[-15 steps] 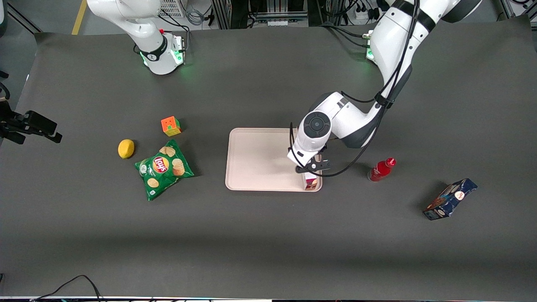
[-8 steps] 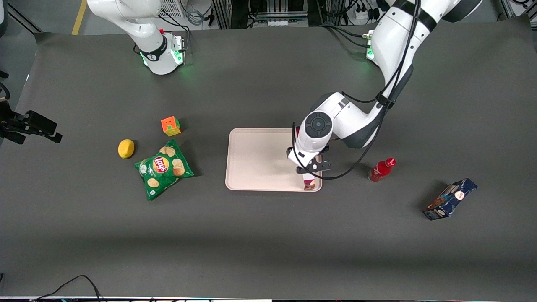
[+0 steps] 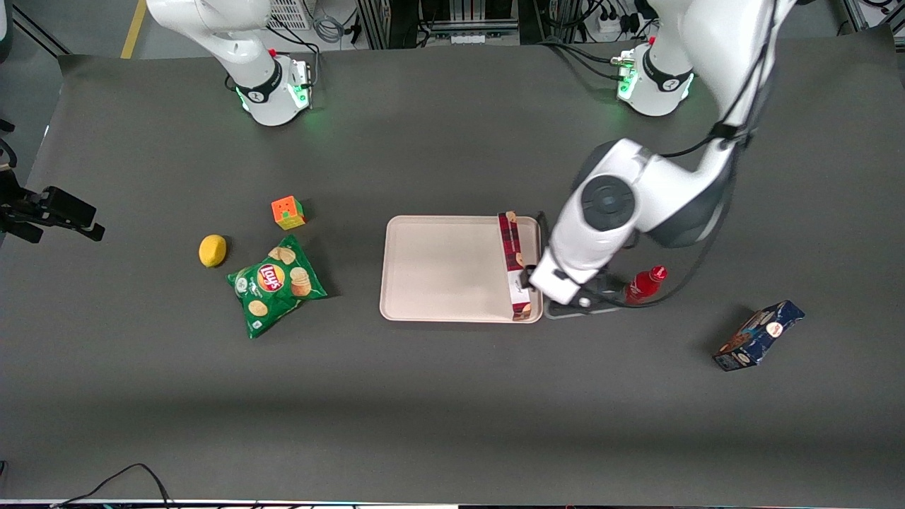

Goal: Place red cookie box on tray

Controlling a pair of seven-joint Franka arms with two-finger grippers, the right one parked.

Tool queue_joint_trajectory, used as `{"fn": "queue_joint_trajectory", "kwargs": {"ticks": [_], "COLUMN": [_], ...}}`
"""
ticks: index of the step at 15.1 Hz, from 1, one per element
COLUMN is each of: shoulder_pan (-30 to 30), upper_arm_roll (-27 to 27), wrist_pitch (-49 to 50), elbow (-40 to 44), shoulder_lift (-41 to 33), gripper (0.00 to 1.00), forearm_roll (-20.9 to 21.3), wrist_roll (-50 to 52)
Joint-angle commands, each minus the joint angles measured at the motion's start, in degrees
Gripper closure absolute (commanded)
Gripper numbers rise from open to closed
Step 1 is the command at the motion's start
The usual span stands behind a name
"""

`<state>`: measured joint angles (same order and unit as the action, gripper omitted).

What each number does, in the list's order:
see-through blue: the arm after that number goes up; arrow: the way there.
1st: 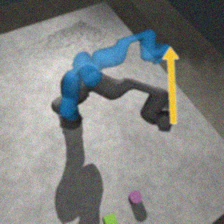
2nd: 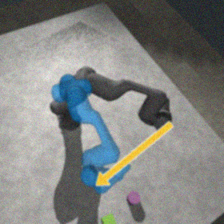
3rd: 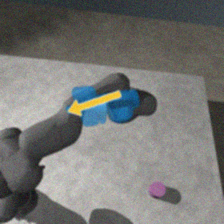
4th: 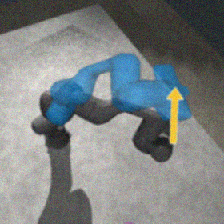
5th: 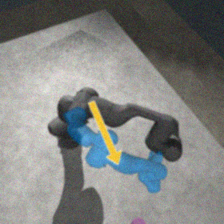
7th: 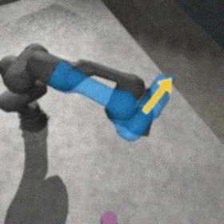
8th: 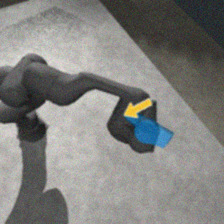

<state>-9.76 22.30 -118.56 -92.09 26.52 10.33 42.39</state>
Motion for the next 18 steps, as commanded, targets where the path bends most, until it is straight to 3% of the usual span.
{"fn": "queue_joint_trajectory", "kwargs": {"ticks": [1,4,9,12,18], "shoulder_pan": [4.12,7.38,9.05,11.42,11.60], "upper_arm_roll": [-2.17,-6.03,-13.06,-14.39,-14.83], "wrist_pitch": [2.54,6.14,23.78,27.42,26.81], "elbow": [-0.81,-0.28,10.34,9.31,1.58], "shoulder_lift": [-6.82,-12.26,-16.23,-20.45,-28.10], "gripper": [0.00,0.00,0.00,0.00,0.00], "forearm_roll": [-2.41,-6.98,-6.29,-6.55,-7.25], "wrist_roll": [-9.14,-17.22,-31.72,-38.77,-39.22]}}
